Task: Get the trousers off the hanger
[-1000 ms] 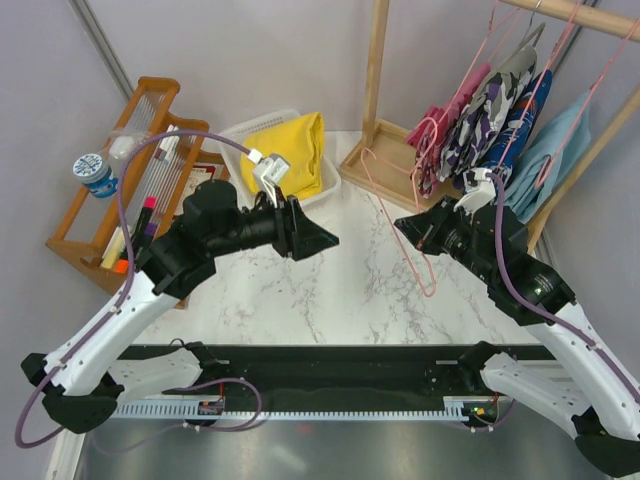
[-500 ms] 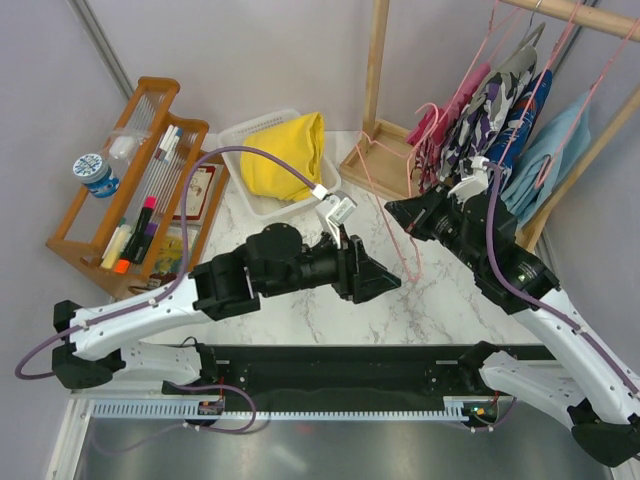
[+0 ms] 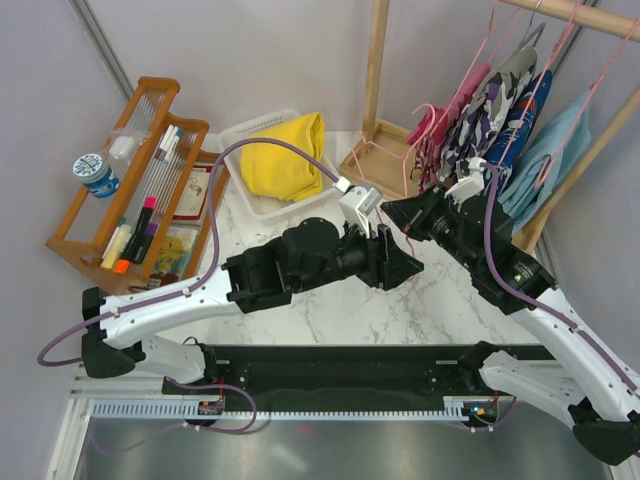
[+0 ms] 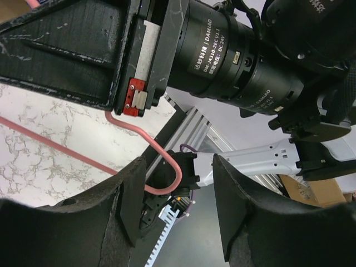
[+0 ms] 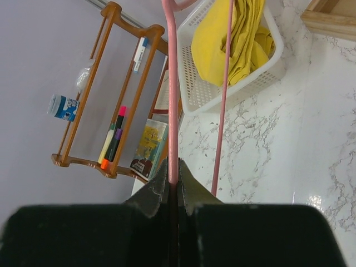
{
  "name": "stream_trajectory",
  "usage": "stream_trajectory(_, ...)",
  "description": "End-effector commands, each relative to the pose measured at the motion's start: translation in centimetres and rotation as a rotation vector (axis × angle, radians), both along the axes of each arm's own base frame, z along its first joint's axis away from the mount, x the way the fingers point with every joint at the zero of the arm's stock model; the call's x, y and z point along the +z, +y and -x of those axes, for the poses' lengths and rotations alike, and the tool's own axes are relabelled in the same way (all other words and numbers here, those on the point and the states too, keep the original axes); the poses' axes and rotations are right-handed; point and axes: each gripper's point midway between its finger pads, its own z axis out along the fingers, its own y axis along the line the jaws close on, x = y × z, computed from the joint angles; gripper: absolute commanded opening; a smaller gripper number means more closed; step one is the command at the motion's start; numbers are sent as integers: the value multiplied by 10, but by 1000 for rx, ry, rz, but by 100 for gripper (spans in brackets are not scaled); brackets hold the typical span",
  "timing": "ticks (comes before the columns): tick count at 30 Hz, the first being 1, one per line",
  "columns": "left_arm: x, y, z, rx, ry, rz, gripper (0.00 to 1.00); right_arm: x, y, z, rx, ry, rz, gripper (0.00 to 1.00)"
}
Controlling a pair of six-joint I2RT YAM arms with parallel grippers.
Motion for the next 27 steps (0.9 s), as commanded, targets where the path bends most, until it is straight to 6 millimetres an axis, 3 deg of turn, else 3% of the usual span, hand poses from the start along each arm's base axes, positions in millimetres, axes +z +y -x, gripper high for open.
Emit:
stream_trajectory(1,19,-9,-6,29,-22,54,57,20,1,0,-6,-56,-56,0)
stream_trajectory(9,6,-17,-12,52,2,30,54,24,0,3,-2,-60,-71,0)
stream_trajectory(15,5,-23,-14,60,22,34,45,21,0,5,-1,-56,-73,0)
stream_trajectory(20,5,-22,-14,56,30,37,24,20,0,8,2,-59,-74,0)
stream_trajectory(22,4,-20,-12,44,44,36,6,19,-3,9,-1,-62,-63,2)
stream_trajectory(27,4,-5,-10,28,95,53,2,15,-7,15,6,-57,-33,20)
